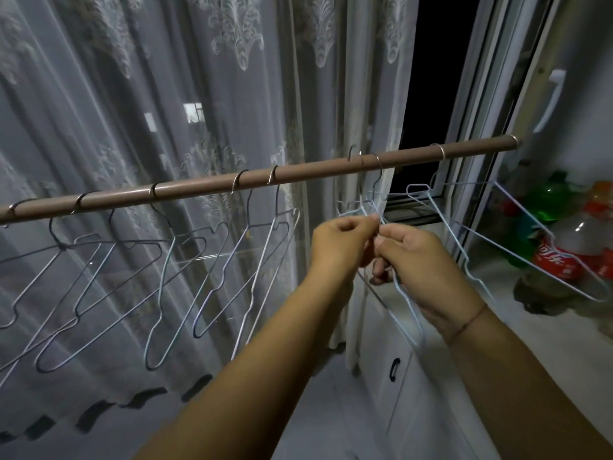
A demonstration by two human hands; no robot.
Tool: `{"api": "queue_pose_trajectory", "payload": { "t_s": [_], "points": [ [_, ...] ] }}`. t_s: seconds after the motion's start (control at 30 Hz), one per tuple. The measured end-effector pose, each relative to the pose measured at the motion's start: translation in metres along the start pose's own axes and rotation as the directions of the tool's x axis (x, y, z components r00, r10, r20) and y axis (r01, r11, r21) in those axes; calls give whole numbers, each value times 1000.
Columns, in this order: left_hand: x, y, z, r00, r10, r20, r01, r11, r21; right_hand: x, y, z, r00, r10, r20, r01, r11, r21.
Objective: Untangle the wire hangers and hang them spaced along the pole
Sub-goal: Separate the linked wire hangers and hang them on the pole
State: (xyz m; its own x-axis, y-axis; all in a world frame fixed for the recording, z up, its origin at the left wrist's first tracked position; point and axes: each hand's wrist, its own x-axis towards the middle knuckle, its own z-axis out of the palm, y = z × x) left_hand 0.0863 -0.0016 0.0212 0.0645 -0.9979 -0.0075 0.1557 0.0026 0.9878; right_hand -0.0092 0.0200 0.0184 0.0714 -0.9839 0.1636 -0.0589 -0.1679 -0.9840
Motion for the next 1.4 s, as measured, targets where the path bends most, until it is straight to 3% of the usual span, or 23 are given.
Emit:
{"api": "queue_pose_trajectory", "payload": {
  "t_s": [0.2,0.5,0.63,0.73,0.8,0.87,0.93,1.07,1.17,1.3,1.4],
  "points": [
    [29,14,1,998,-30,-56,26,997,-67,33,-7,10,998,14,-56,-15,1000,-11],
    [40,-10,-11,989,-98,-109,99,995,2,44,19,21,988,154,-18,-153,988,30],
    [30,-11,-23,991,90,-99,-63,967,248,45,27,15,993,101,-65,-107,988,-107],
    [16,-2,-39,961,257,-103,-204,909,364,36,28,14,980,-37,-196,-16,966,-260],
    [11,2,-55,903,379,-202,-275,872,405,23,24,26,963,-160,-218,102,961,-257],
    [13,0,-72,834,457,-311,-290,841,457,9,22,47,975,-186,-122,152,958,-244],
    [17,-7,-85,829,424,-365,-220,847,484,3,28,72,989,-145,0,138,937,-320],
    [18,-20,-92,911,241,-333,-71,890,451,5,46,102,995,28,95,15,904,-426],
    [19,-24,-87,937,186,-295,-29,884,466,7,55,107,996,43,79,-4,901,-435],
    [27,-24,-82,949,152,-277,-19,903,429,10,51,106,1000,3,20,3,961,-276],
    [37,-17,-78,951,143,-275,-31,927,373,22,42,101,999,-48,-3,45,961,-274]
  ]
}}
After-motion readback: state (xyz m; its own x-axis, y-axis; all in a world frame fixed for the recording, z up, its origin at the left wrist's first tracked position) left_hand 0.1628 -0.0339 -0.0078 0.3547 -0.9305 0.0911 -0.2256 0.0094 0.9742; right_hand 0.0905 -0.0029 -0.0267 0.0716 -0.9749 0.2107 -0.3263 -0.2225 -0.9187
